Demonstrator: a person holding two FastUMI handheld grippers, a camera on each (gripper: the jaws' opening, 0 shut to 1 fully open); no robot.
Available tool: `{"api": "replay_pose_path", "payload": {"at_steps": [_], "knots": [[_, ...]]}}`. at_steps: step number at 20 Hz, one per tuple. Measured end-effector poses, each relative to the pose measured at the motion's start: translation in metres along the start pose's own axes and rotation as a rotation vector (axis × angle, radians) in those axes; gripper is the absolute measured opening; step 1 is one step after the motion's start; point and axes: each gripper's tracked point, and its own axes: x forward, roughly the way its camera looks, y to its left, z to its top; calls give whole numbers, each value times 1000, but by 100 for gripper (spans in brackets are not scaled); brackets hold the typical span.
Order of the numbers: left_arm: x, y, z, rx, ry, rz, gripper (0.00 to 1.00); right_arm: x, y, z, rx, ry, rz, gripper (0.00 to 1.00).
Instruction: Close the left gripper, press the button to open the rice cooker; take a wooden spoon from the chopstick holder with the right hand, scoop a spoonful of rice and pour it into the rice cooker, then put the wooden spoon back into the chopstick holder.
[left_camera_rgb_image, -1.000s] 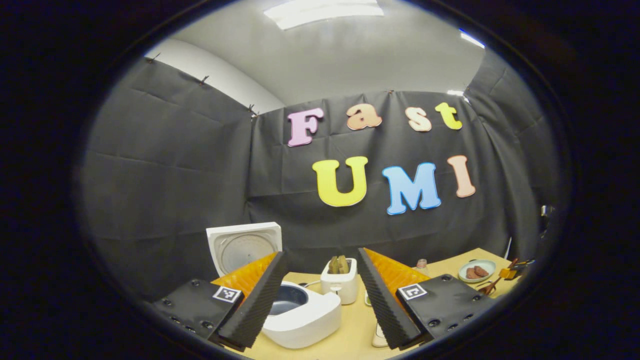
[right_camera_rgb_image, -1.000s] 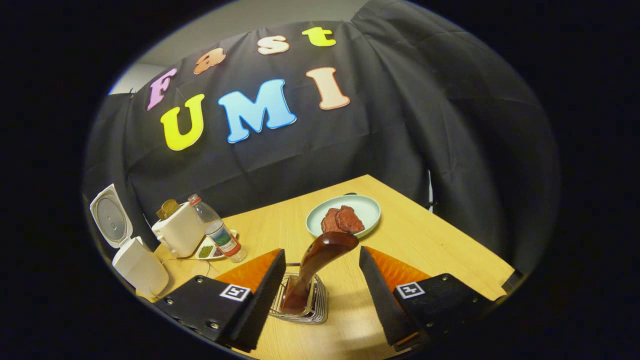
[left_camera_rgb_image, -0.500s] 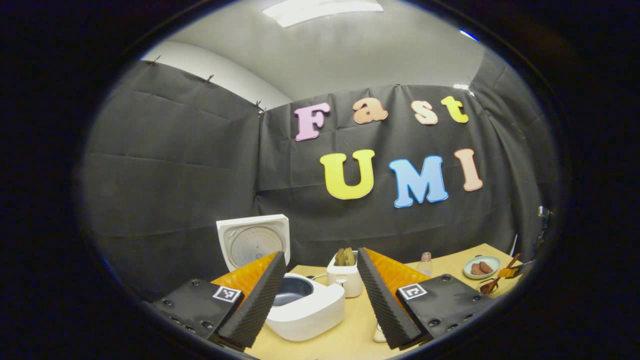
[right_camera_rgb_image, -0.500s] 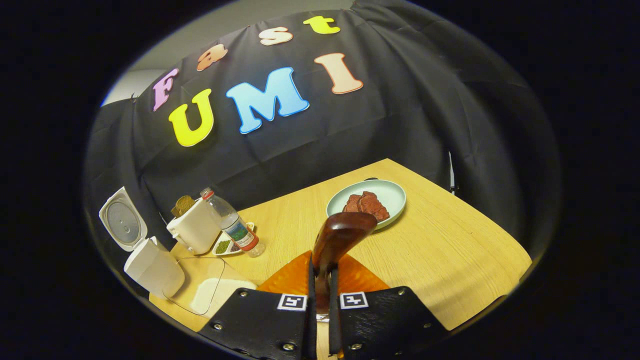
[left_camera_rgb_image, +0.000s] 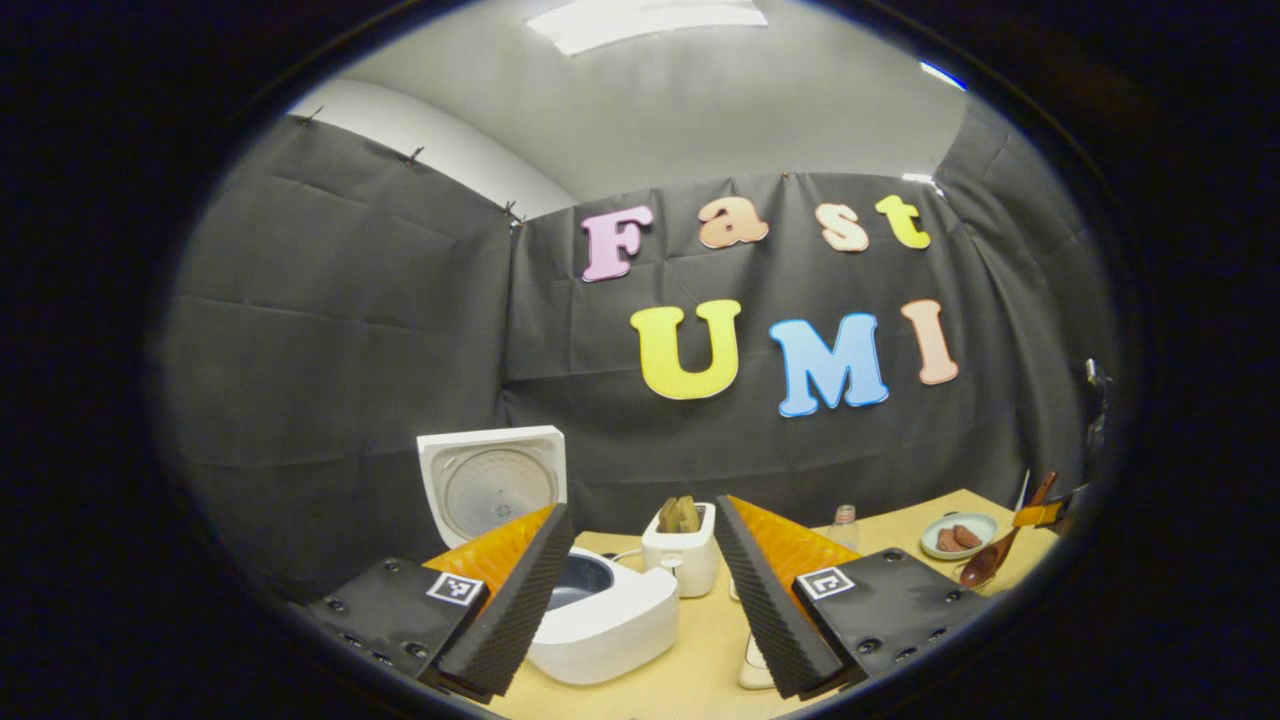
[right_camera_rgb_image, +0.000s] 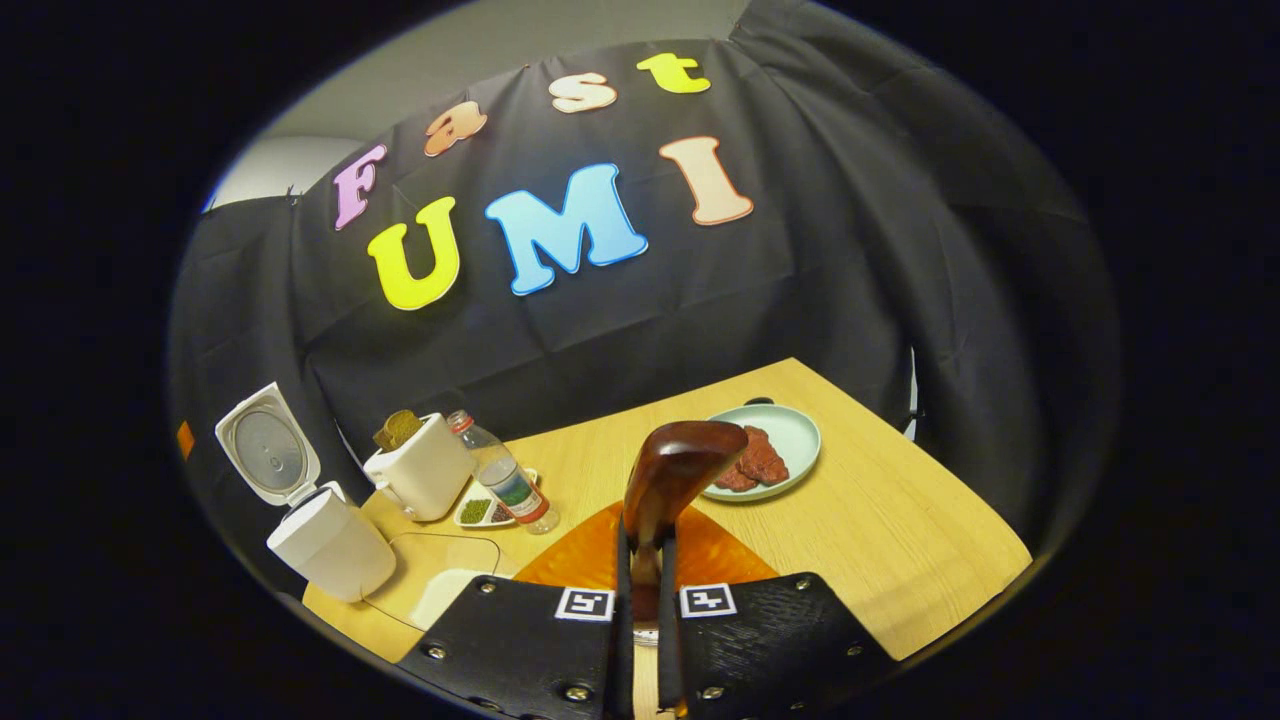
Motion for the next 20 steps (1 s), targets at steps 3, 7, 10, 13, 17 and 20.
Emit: {"api": "replay_pose_path", "payload": {"at_steps": [3,7,10,13,17,20], "knots": [[13,10,-7,-22,2,-42,98,-11,23,14,9,-40,-2,10],[30,30,-18,-41,12,-76,98,-16,63,17,2,-59,1,10],[39,51,-28,-61,22,-82,98,-15,97,15,-14,-58,23,10],[49,72,-39,-84,42,-80,98,-10,129,6,-46,-61,43,10],[53,106,-47,-71,45,-79,98,6,164,-20,-88,-32,60,10],[56,131,-54,-80,56,-72,98,20,176,-44,-146,-4,38,10]]}}
